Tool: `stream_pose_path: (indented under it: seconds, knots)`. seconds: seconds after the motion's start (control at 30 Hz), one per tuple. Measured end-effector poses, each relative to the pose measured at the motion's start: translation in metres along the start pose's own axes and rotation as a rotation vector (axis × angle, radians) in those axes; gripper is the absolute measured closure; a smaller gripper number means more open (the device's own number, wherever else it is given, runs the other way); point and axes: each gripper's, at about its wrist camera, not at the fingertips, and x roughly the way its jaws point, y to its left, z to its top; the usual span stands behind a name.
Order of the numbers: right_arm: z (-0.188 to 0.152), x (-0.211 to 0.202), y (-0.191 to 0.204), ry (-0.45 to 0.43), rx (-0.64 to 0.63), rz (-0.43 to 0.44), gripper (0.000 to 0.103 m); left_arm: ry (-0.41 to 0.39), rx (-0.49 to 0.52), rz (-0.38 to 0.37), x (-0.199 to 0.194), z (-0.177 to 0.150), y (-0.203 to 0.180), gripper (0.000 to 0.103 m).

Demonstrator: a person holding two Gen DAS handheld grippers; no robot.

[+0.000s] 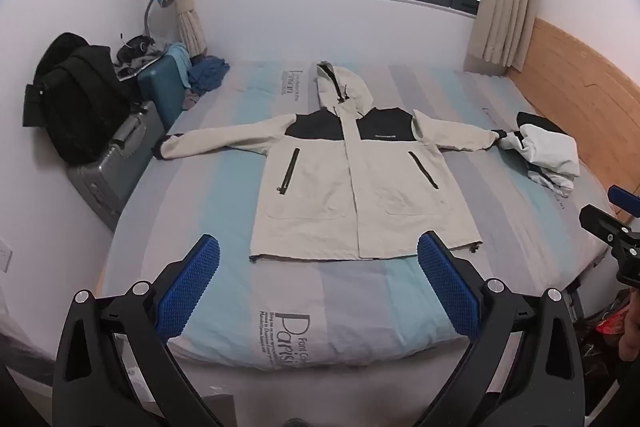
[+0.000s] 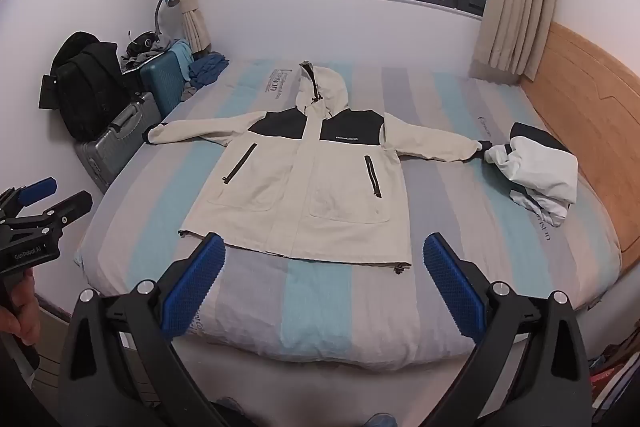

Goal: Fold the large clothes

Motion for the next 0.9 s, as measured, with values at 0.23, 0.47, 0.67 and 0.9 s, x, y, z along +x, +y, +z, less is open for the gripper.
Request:
stream_pose_path:
  seconds: [0.23, 0.47, 0.67, 0.9]
  knots:
    - [0.000, 0.000, 0.000, -0.006, 0.005, 0.000, 0.007, 0.018, -0.003, 0.005, 0.012, 0.014, 0.026, 0.006]
    - [-0.001, 0.000, -0.001, -0.008, -0.001, 0.001, 0.007, -0.021, 0.036, 0.054, -0.003, 0.000, -0.002, 0.006]
    - [-0.003, 0.000, 0.002, -0.008, -0.006, -0.003, 0.007, -0.027, 0.041, 0.057, -0.008, -0.001, -0.005, 0.006]
    - [-0.002, -0.004, 0.004, -0.011, -0.001, 0.001, 0.007, -0.023, 0.041, 0.057, -0.006, -0.004, -0.006, 0.006]
